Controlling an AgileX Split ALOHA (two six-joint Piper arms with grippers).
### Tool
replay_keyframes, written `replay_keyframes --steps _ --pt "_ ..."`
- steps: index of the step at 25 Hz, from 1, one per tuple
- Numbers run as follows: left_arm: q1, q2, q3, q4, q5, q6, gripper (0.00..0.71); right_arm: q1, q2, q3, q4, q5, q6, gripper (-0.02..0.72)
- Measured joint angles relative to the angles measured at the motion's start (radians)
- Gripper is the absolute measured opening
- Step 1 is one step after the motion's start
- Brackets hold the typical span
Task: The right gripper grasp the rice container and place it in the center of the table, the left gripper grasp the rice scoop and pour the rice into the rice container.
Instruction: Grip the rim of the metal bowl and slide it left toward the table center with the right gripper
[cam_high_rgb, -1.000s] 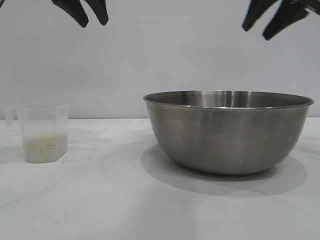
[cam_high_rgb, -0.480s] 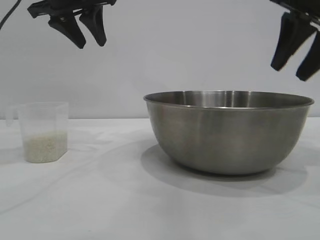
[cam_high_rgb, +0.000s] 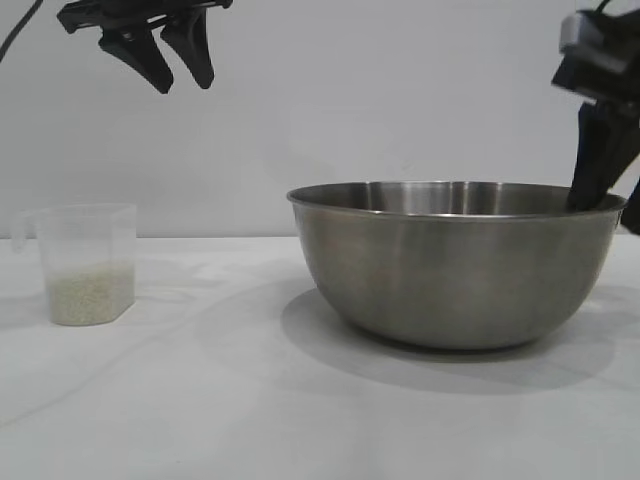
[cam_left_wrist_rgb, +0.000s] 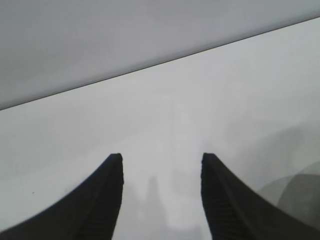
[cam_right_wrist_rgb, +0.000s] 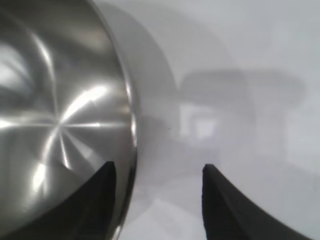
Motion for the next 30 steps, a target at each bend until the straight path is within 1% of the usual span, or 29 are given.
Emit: replay_keyframes --steps 1,3,5,6,9,13,21,27,30 --pt "0.0 0.0 0.0 0.0 0.0 0.0 0.316 0.007 0.002 0.0 -0.002 -0.003 0.0 0.221" --pt "0.0 0.0 0.0 0.0 0.0 0.0 0.316 0.023 0.002 0.0 -0.002 -0.011 0.0 0.09" --pt "0.0 0.0 0.0 0.0 0.0 0.0 0.316 0.039 0.008 0.0 -0.002 -0.028 0.002 0.038" --pt "0.0 0.0 0.0 0.0 0.0 0.0 0.316 0.047 0.015 0.0 0.0 -0.031 0.007 0.0" --pt "0.0 0.0 0.0 0.0 0.0 0.0 0.316 0.09 0.031 0.0 0.001 -0.044 0.028 0.0" --pt "0.0 0.0 0.0 0.0 0.0 0.0 0.316 0.141 0.044 0.0 0.008 -0.063 0.037 0.0" --pt "0.0 0.0 0.0 0.0 0.0 0.0 0.316 0.179 0.05 -0.007 0.043 -0.109 0.051 0.0" --pt "0.0 0.0 0.0 0.0 0.0 0.0 0.316 0.196 0.082 -0.091 0.047 -0.089 0.053 0.0" --pt "0.0 0.0 0.0 0.0 0.0 0.0 0.316 0.196 0.095 -0.098 0.049 -0.072 0.053 0.0"
